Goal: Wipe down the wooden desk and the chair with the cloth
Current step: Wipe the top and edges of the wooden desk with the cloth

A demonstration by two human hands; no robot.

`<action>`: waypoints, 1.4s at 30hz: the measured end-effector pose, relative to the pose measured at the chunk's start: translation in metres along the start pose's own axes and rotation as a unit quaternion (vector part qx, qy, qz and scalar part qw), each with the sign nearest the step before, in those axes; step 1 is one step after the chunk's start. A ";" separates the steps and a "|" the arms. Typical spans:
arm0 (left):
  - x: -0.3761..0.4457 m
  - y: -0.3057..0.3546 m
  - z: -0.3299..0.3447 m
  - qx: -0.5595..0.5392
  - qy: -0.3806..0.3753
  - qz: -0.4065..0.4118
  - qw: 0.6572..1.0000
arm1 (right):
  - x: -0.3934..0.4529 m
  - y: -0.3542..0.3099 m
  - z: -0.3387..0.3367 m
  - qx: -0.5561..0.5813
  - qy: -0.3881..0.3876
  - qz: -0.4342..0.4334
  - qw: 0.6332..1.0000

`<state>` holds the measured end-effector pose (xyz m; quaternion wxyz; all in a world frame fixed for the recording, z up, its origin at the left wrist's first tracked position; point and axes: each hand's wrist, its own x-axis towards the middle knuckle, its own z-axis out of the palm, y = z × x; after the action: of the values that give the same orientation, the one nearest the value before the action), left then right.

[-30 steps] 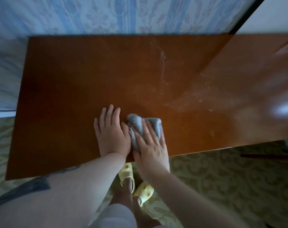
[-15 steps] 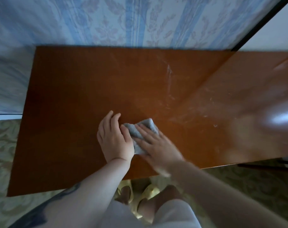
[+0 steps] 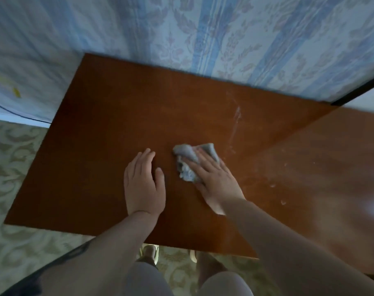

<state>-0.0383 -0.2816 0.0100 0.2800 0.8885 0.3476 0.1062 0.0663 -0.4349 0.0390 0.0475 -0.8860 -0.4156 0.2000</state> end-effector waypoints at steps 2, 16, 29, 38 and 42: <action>0.004 0.010 0.003 -0.016 0.035 -0.034 0.999 | -0.009 -0.017 0.014 0.038 0.066 0.090 0.993; 0.015 0.031 0.020 -0.045 0.153 -0.120 0.980 | -0.006 -0.028 0.026 0.055 0.091 0.028 0.994; 0.020 0.031 0.023 0.023 0.117 -0.151 0.981 | 0.022 -0.024 0.009 0.025 0.055 -0.042 0.997; 0.022 0.030 0.023 0.047 0.107 -0.158 0.980 | 0.060 0.012 -0.009 0.035 0.094 0.009 0.995; 0.023 0.029 0.021 0.028 0.108 -0.158 0.981 | 0.029 -0.024 0.006 -0.009 0.012 -0.133 0.991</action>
<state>0.0027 -0.2924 0.0092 0.2292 0.8131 0.5147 0.1462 0.0630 -0.3977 0.0306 0.0703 -0.8258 -0.5306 0.1774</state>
